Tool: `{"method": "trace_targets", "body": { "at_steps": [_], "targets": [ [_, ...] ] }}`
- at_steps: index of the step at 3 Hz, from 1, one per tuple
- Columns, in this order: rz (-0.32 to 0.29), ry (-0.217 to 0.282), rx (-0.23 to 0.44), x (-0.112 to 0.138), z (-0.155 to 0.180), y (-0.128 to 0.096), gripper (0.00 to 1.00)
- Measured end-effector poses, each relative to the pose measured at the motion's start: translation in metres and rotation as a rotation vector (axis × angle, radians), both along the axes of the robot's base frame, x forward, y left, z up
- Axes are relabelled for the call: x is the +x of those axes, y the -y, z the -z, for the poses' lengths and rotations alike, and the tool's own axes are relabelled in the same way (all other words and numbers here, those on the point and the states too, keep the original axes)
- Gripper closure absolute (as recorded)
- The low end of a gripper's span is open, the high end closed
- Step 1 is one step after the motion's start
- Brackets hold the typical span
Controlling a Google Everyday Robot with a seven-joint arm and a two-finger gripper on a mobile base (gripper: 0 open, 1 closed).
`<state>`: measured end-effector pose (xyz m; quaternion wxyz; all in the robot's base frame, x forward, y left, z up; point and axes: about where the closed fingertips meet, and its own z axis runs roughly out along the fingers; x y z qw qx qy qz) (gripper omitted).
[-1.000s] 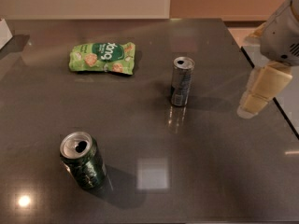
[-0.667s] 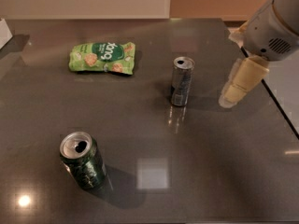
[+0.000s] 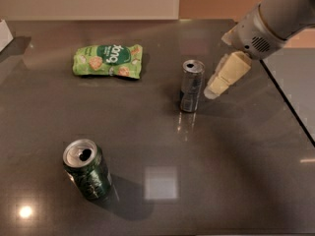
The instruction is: Move redbull can near green can
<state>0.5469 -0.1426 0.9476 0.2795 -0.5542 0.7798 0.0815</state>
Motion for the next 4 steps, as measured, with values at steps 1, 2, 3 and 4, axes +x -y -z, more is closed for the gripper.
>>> {"method": "trace_targets", "body": {
  "at_steps": [1,2,3,4],
  "targets": [
    [-0.012,-0.026,0.039,0.009,0.012,-0.017,0.00],
    [-0.018,-0.048,0.062,0.011,0.023,-0.029,0.00],
    [-0.023,-0.050,0.075,0.014,0.033,-0.031,0.00],
    [-0.021,-0.025,0.078,0.022,0.038,-0.030,0.18]
  ]
}}
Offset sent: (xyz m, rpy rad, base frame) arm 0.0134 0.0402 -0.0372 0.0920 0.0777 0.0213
